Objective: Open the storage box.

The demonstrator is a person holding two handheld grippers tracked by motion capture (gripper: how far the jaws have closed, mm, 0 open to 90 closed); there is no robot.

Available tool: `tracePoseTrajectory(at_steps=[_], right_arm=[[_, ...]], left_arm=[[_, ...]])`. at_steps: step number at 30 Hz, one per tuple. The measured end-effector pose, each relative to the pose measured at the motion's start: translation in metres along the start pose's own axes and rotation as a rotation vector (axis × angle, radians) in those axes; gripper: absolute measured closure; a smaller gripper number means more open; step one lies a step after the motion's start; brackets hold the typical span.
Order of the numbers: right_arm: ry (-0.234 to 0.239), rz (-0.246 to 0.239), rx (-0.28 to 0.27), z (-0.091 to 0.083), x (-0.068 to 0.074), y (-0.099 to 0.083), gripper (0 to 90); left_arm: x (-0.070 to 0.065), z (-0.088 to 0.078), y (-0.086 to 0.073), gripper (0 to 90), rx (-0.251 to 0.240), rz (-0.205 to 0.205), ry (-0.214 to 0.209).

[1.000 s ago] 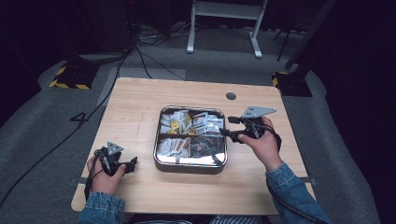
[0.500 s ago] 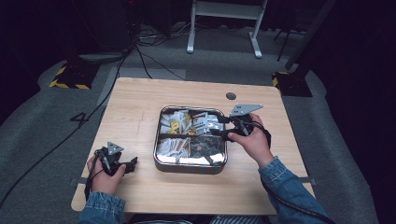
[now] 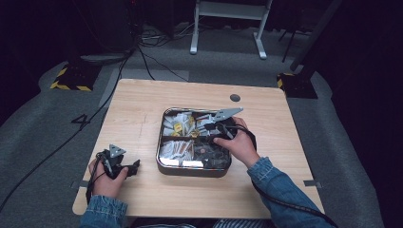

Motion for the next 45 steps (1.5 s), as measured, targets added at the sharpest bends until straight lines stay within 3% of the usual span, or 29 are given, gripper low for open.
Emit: tracePoseTrajectory(at_steps=[7,14,17,45], right_arm=[[0.009,0.008,0.018,0.023,0.001,0.001,43.2],[-0.018,-0.002,0.068,0.037,-0.001,0.004,54.4],[-0.045,-0.023,0.061,0.041,0.001,0.007,58.1],[-0.07,-0.004,0.044,0.041,0.004,0.006,58.9]], left_arm=[[0.0,0.0,0.0,16.3,0.0,0.0,0.001],[0.0,0.0,0.0,16.3,0.0,0.0,0.0],[0.0,0.0,0.0,16.3,0.0,0.0,0.0],[0.0,0.0,0.0,16.4,-0.001,0.002,-0.002]])
Point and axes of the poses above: each handheld gripper's, and its own axes: z roughly forward along the jaws, y roughly out of its top, x roughly to its left, the point moved 4 cm from there along z, roughly forward along the jaws, and after that the axes turned 12 degrees about x, right-handed, at the moved point
